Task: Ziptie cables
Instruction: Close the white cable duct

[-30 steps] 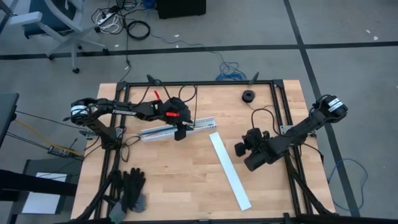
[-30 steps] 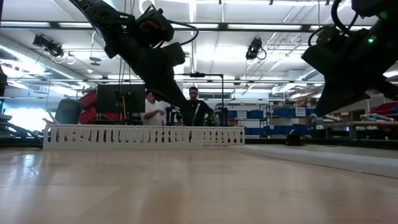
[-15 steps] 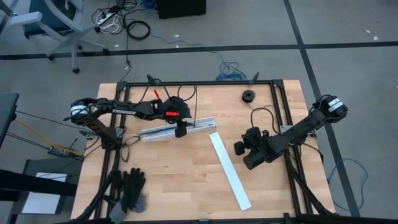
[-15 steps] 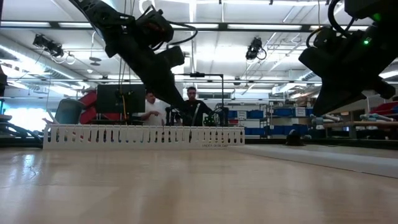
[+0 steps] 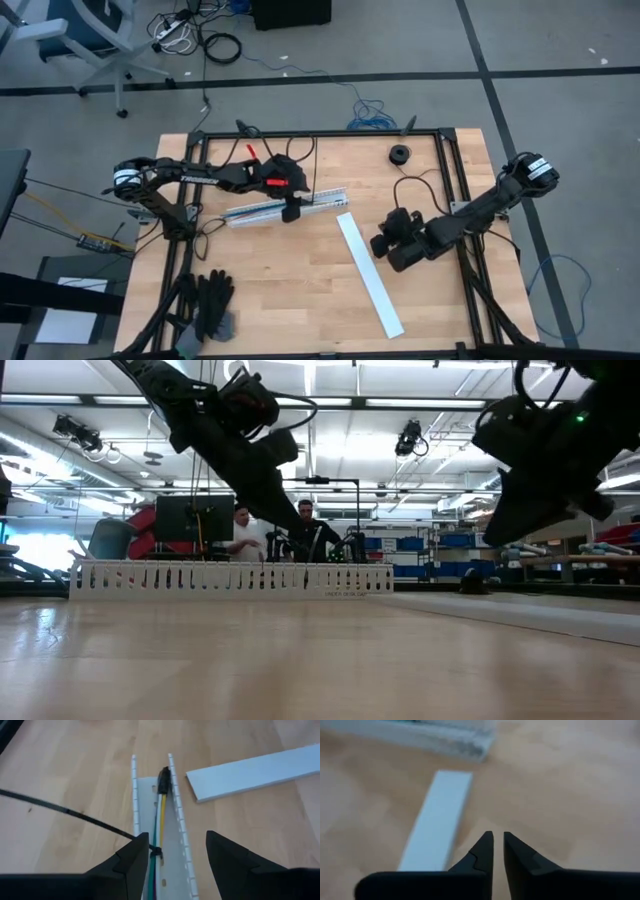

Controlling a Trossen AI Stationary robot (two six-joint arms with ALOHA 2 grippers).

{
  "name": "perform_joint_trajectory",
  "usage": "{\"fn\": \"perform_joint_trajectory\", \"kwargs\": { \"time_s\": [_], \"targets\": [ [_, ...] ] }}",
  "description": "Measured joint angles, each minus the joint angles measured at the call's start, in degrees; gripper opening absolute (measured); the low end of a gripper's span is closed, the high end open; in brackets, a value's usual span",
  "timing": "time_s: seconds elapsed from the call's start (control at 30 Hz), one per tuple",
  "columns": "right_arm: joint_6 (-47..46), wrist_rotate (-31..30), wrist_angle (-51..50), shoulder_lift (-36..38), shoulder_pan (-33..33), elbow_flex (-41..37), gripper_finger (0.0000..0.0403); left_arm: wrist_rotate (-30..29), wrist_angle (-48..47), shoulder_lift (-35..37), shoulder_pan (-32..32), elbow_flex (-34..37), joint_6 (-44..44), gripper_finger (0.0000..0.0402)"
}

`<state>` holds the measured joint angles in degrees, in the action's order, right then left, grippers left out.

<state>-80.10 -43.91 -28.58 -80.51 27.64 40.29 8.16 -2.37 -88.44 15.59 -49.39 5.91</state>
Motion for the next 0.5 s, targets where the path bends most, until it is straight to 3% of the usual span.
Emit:
{"fn": "perform_joint_trajectory", "kwargs": {
  "time_s": [0.5],
  "targets": [
    [13.6,19.2,19.8,0.0,-6.5,0.0,0.0156,-0.8,-4.8,0.0,0.0,0.0,-0.1,0.0184]
  ]
}}
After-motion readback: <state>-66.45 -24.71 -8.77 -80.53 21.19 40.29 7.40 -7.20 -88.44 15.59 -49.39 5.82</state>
